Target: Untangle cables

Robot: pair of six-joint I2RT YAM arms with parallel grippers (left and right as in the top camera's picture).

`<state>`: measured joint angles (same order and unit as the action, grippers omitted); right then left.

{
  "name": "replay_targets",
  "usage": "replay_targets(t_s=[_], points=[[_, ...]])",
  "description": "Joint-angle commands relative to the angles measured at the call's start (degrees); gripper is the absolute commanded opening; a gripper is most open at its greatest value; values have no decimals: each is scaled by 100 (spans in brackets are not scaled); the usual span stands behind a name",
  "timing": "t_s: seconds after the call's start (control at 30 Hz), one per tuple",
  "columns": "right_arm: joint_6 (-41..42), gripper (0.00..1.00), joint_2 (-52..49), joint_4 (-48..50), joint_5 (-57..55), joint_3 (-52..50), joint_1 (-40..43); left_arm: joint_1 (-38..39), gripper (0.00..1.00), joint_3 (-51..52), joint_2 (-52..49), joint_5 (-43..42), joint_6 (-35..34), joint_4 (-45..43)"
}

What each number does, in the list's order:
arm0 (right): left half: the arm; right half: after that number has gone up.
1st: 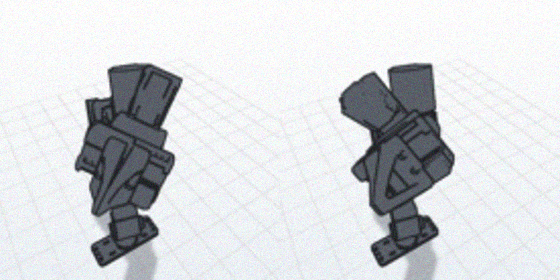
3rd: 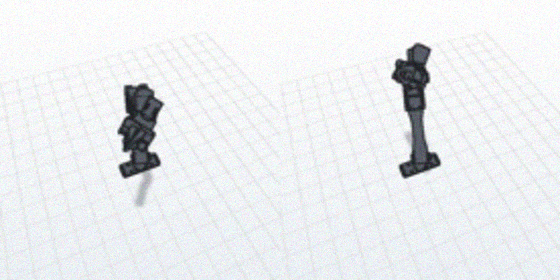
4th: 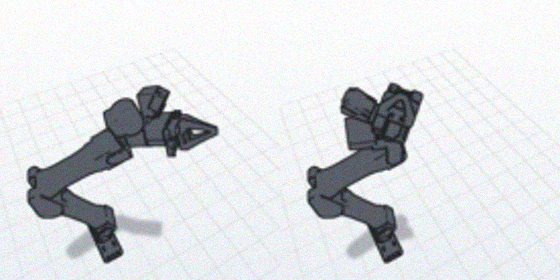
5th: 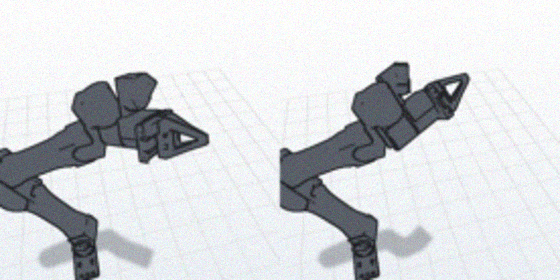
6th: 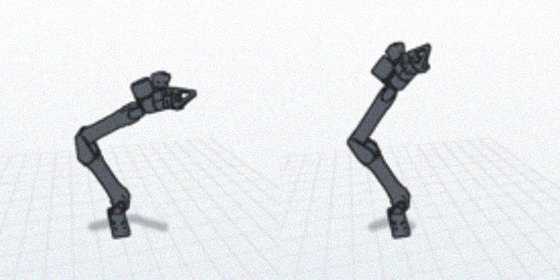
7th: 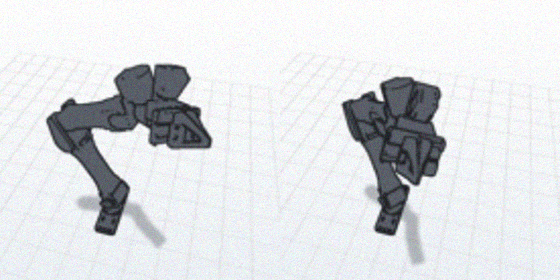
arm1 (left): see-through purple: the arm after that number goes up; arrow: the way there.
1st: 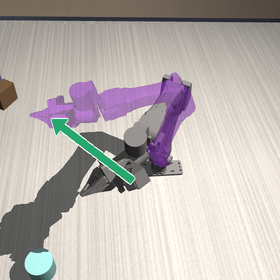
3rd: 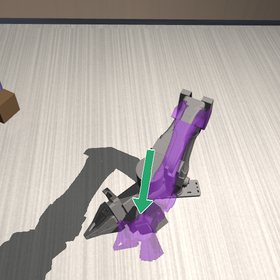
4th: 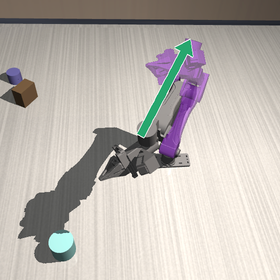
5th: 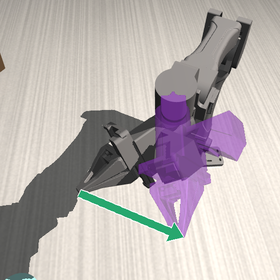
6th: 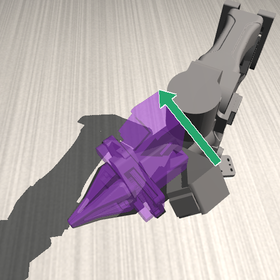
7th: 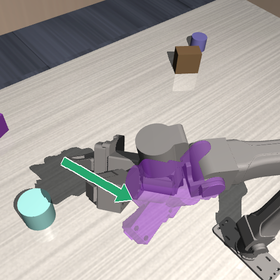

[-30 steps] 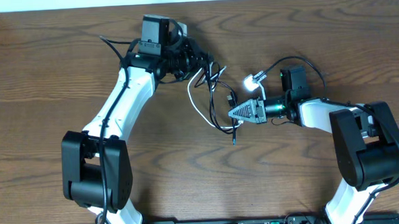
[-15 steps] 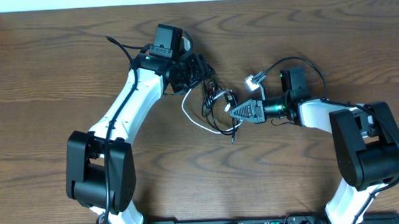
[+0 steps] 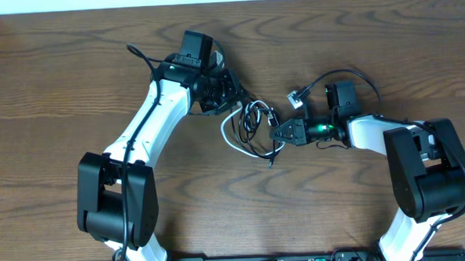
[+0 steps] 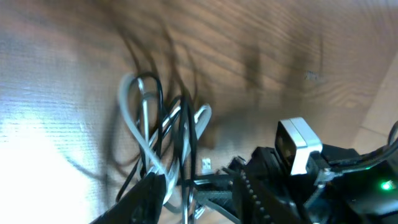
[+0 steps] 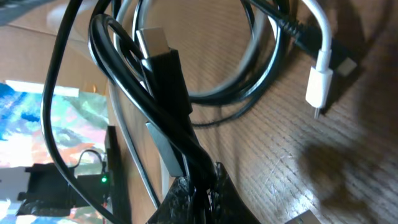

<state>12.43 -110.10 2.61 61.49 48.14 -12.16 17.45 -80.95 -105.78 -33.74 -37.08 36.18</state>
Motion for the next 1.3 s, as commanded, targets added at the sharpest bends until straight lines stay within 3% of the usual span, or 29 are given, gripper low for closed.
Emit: replay_targets(t_s=[0.0,0.2,0.33,0.7,0.9,0.97,1.1,1.2,1.27], points=[[-48,1,-15,-7,-146,-9,-146,0,34,4,111,-634,-149,46],[-46,1,-15,-4,-162,-9,-173,79,35,4,186,-960,-483,46],[-46,1,-15,-4,-162,-9,-173,319,38,7,181,-426,-492,184],[-48,1,-15,-9,-157,-9,-177,1130,43,17,48,1200,-1368,361],[-48,1,-15,-9,-157,-9,-177,1167,44,17,-201,1596,-1427,181],[-48,1,-15,-9,-157,-9,-177,1167,51,17,-278,1731,-1427,-20],[-48,1,-15,-11,-155,-9,-177,1167,52,17,-431,1753,-1432,-374],[-48,1,-15,-11,-155,-9,-177,1167,46,17,-570,1755,-1471,-393],[-48,1,-15,-11,-155,-9,-177,1167,33,17,-671,1753,-1469,-393]])
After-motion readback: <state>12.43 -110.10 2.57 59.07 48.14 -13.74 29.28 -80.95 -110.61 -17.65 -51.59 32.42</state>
